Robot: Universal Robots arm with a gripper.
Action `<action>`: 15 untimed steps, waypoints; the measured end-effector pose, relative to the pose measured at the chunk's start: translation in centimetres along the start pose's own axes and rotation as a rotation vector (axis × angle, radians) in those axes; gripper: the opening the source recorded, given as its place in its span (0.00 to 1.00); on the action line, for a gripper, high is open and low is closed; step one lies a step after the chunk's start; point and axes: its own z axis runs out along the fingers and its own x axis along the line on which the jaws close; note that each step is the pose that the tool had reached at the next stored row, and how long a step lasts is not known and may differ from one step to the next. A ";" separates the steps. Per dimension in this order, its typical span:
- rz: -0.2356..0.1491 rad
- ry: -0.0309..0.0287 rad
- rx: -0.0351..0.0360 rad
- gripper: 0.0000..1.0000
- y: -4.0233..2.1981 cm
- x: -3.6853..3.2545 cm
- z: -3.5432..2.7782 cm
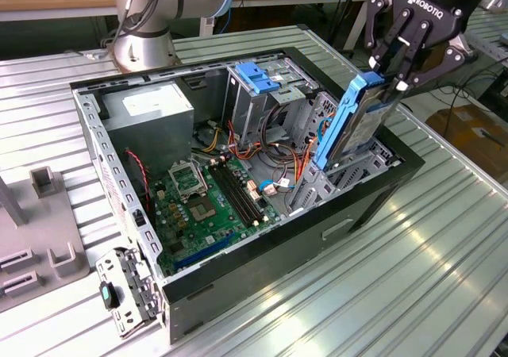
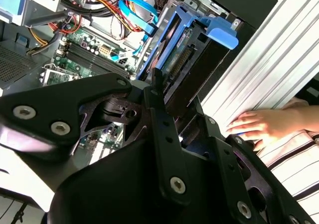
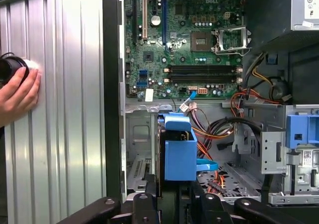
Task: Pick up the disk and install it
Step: 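Insert the disk into the insertion slot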
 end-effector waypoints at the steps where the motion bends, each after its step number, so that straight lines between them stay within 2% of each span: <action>1: 0.000 0.0003 0.0000 0.35 0.00 0.00 0.15; 6: 0.000 0.0008 0.0000 0.35 0.02 0.00 0.74; 8: 0.000 0.0007 0.0000 0.35 0.04 0.00 1.36; 15: 0.000 0.0009 0.0000 0.35 0.04 0.00 1.55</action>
